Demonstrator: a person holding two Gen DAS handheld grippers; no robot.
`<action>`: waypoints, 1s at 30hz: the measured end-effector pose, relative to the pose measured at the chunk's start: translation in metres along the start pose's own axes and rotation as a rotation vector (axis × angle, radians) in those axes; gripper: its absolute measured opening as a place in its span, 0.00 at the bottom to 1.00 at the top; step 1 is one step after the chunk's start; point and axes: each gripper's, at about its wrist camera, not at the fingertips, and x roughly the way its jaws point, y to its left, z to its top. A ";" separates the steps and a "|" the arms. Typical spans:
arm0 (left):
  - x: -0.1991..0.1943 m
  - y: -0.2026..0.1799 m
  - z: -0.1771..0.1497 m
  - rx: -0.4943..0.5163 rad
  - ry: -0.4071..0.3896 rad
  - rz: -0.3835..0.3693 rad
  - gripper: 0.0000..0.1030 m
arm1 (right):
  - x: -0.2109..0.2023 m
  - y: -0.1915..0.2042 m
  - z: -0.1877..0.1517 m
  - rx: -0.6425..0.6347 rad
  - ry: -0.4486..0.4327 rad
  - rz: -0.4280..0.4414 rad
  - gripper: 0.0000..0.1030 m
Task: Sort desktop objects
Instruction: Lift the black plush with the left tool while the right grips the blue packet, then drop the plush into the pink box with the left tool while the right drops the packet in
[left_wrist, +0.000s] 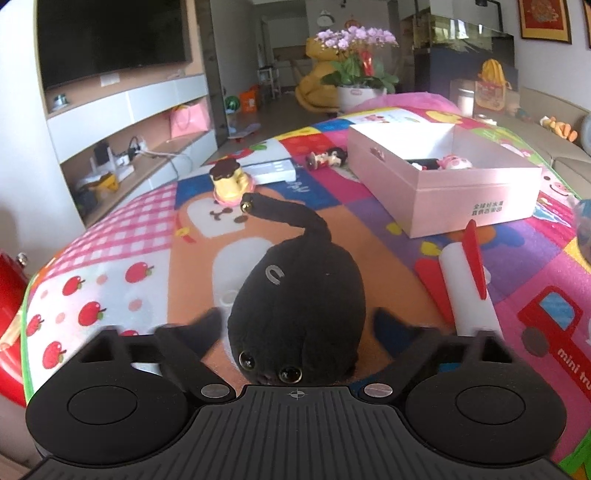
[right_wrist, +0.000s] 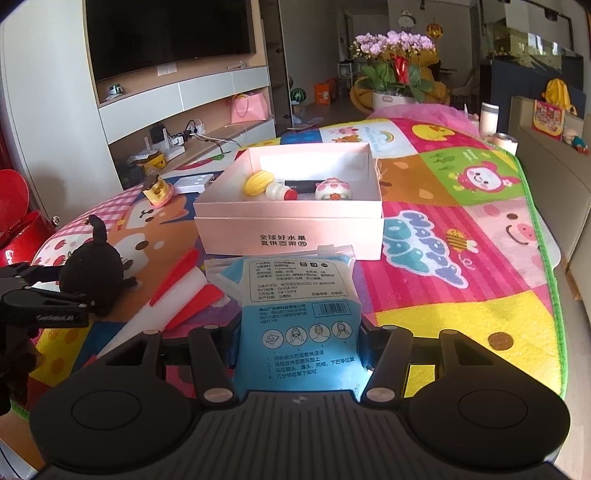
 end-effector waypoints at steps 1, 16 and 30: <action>0.000 0.001 -0.001 -0.001 0.005 -0.006 0.76 | -0.002 0.000 0.000 -0.002 -0.003 -0.001 0.54; -0.060 -0.006 0.073 -0.008 -0.184 -0.265 0.71 | -0.058 -0.021 0.026 -0.001 -0.170 -0.063 0.54; 0.013 -0.049 0.177 -0.039 -0.245 -0.369 0.94 | -0.064 -0.046 0.047 0.044 -0.243 -0.121 0.54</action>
